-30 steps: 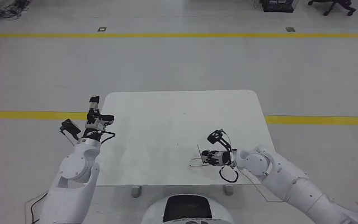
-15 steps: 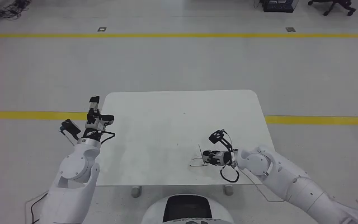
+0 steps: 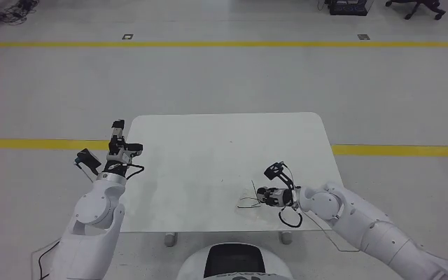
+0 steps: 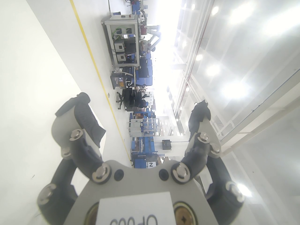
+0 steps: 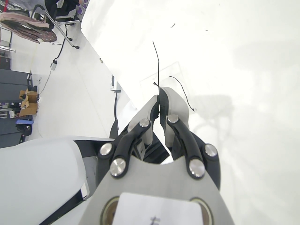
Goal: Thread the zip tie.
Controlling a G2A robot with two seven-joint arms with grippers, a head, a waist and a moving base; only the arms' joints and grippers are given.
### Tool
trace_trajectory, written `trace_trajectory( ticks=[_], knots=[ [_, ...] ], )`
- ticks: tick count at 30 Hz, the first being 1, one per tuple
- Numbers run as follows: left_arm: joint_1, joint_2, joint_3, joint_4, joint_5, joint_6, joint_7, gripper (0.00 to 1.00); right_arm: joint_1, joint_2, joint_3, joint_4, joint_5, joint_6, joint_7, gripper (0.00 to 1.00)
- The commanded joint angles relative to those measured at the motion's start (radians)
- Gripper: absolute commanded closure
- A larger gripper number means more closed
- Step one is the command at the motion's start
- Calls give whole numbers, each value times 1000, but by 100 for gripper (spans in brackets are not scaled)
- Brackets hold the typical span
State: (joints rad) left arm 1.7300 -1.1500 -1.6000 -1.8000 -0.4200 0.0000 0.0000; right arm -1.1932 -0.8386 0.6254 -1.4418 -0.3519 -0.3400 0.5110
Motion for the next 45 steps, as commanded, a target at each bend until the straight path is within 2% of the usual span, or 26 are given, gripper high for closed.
trace_trajectory(
  ticks=[1, 6, 12, 22, 37, 45],
  knots=[
    [0, 0, 0, 0, 0, 0, 0, 0, -1, 6, -5, -6, -25, 0, -11, 100],
    [0, 0, 0, 0, 0, 0, 0, 0, 1, 19, -23, -28, -74, 0, -45, 100],
    [0, 0, 0, 0, 0, 0, 0, 0, 3, 31, -47, -35, -78, 0, -102, 100],
    [0, 0, 0, 0, 0, 0, 0, 0, 22, 46, -94, -34, -31, 0, -173, 100],
    [0, 0, 0, 0, 0, 0, 0, 0, 85, 52, -191, -39, 77, 0, -229, 100],
    [0, 0, 0, 0, 0, 0, 0, 0, 113, 67, -237, -49, 102, 0, -262, 100]
  ],
)
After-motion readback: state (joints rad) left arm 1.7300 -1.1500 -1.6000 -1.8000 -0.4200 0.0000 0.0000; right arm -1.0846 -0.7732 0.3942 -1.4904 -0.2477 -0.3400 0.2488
